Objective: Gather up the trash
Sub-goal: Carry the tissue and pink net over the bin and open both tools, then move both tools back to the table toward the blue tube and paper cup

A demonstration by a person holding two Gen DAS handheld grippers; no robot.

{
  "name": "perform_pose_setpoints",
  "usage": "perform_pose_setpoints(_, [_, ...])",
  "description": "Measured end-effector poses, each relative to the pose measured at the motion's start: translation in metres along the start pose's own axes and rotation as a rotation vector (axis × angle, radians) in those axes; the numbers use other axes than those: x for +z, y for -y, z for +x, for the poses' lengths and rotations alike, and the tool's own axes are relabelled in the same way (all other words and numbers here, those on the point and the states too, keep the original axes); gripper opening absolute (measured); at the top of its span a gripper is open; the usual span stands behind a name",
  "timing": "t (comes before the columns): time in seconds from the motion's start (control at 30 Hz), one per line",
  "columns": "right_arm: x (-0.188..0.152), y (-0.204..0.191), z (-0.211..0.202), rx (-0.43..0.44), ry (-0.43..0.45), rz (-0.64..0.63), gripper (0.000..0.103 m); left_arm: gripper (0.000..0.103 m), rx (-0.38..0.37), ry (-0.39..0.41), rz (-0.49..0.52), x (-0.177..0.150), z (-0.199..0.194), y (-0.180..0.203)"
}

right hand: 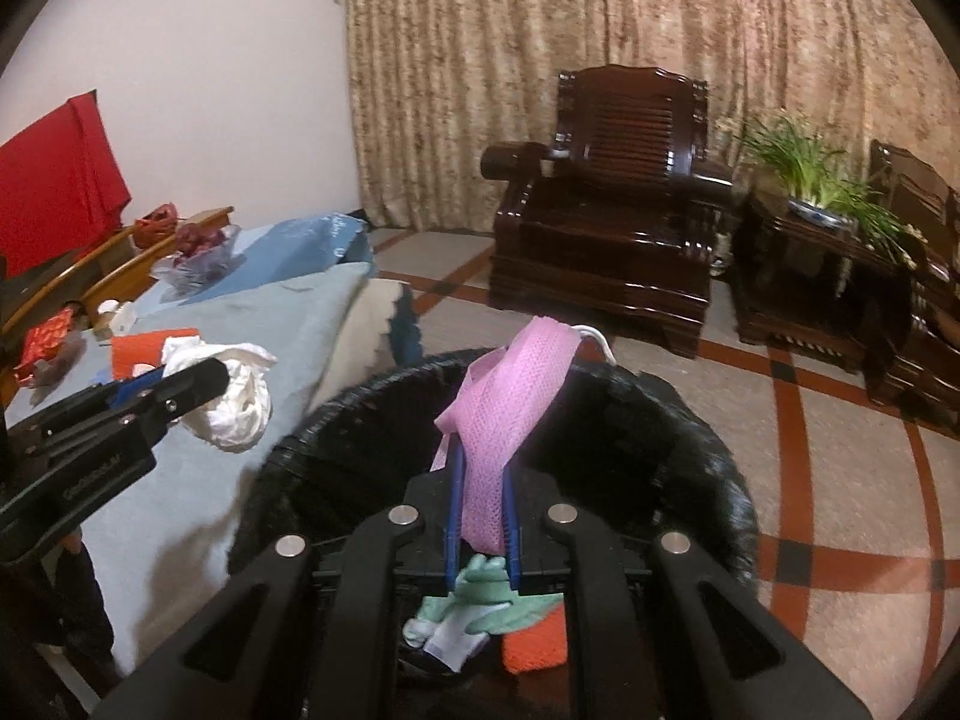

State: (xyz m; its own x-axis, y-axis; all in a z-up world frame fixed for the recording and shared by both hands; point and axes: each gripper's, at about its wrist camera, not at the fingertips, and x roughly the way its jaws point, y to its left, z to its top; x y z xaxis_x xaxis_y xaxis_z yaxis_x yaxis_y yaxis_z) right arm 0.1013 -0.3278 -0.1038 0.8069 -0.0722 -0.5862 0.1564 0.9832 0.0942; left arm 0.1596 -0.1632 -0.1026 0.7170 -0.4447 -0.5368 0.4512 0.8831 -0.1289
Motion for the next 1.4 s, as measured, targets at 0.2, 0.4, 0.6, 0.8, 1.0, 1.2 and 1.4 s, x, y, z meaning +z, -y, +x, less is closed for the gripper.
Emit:
perform_pose_setpoints(0.2, [-0.008,0.020,0.000,-0.037,-0.017,0.015,0.011,0.026,-0.048,-0.022,0.020,-0.004,0.019,0.021])
perform_pose_setpoints(0.4, [-0.017,0.032,0.006,-0.056,-0.045,0.026,0.012,0.026,-0.078,-0.060,0.039,-0.014,0.037,0.032])
perform_pose_setpoints(0.6, [-0.027,0.035,0.013,-0.082,-0.073,0.028,0.020,0.046,-0.114,-0.102,0.031,-0.018,0.049,0.034])
perform_pose_setpoints(0.8, [-0.034,0.039,0.015,-0.128,-0.085,0.013,0.055,0.074,-0.131,-0.107,0.010,-0.021,0.052,0.028])
perform_pose_setpoints(1.0, [-0.032,0.040,0.011,-0.166,-0.059,0.010,0.086,0.085,-0.085,-0.079,0.009,-0.017,0.043,0.014])
perform_pose_setpoints(1.2, [-0.022,0.026,0.003,-0.140,-0.004,0.002,0.097,0.091,0.011,-0.018,-0.012,-0.009,0.015,-0.024])
perform_pose_setpoints(1.4, [-0.011,-0.002,0.004,-0.068,0.024,-0.026,0.097,0.092,0.101,0.013,-0.053,-0.005,-0.015,-0.064])
